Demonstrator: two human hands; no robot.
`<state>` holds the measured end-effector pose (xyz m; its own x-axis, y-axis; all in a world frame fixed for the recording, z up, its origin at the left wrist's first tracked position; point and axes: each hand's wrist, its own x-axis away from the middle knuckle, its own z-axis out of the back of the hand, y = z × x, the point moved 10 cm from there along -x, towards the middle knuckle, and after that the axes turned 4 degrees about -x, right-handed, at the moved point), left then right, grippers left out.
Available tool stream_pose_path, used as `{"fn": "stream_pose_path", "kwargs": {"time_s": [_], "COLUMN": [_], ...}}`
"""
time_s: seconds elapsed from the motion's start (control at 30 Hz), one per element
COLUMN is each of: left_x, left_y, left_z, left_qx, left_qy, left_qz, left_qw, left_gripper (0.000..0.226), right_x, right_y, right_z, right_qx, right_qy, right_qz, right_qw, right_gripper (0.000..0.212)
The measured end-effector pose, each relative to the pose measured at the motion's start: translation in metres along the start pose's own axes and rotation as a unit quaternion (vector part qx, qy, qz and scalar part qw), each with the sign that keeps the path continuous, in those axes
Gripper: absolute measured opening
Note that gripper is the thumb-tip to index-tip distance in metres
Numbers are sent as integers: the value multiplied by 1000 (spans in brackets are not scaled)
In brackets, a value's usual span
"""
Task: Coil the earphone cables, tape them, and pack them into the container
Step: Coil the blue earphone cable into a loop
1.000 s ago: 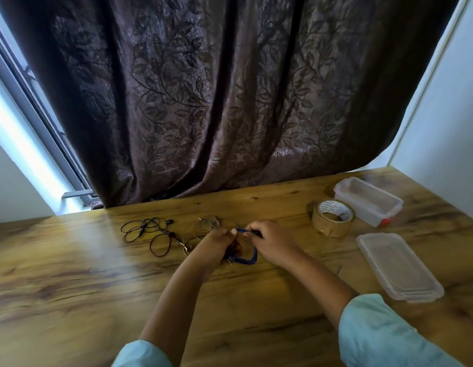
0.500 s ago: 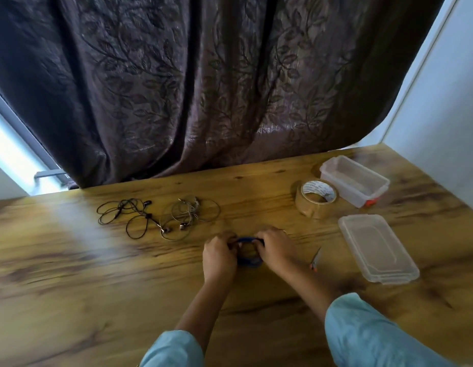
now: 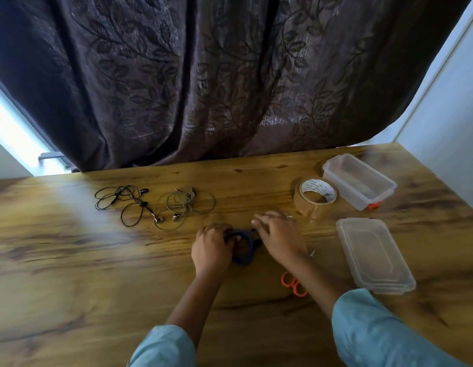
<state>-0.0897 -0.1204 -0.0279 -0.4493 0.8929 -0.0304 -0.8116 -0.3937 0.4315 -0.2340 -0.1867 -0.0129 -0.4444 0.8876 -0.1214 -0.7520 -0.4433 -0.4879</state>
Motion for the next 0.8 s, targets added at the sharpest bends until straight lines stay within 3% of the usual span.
{"fn": "stream_pose_path", "kwargs": {"time_s": [0.2, 0.37, 0.5, 0.63, 0.8], "left_x": [-6, -6, -1, 5, 10], "left_y": [13, 44, 44, 36, 53], "left_z": [15, 15, 3, 8, 26], "left_qx": [14, -4, -44, -48, -68], "left_qy": [-4, -78, -148, -137, -84], "left_qz": [36, -7, 15, 45, 22], "left_qw": [999, 997, 988, 988, 994], "left_gripper": [39, 49, 51, 65, 69], "right_x": [-14, -12, -9, -11, -5], "right_y": [57, 94, 100, 95, 82], "right_z": [71, 70, 63, 64, 64], "right_qx": [115, 156, 152, 141, 80], "right_qy": [80, -2, -18, 2, 31], "right_qz": [-67, -104, -102, -83, -43], "right_qw": [988, 982, 983, 987, 995], "right_gripper": [45, 67, 70, 62, 51]}}
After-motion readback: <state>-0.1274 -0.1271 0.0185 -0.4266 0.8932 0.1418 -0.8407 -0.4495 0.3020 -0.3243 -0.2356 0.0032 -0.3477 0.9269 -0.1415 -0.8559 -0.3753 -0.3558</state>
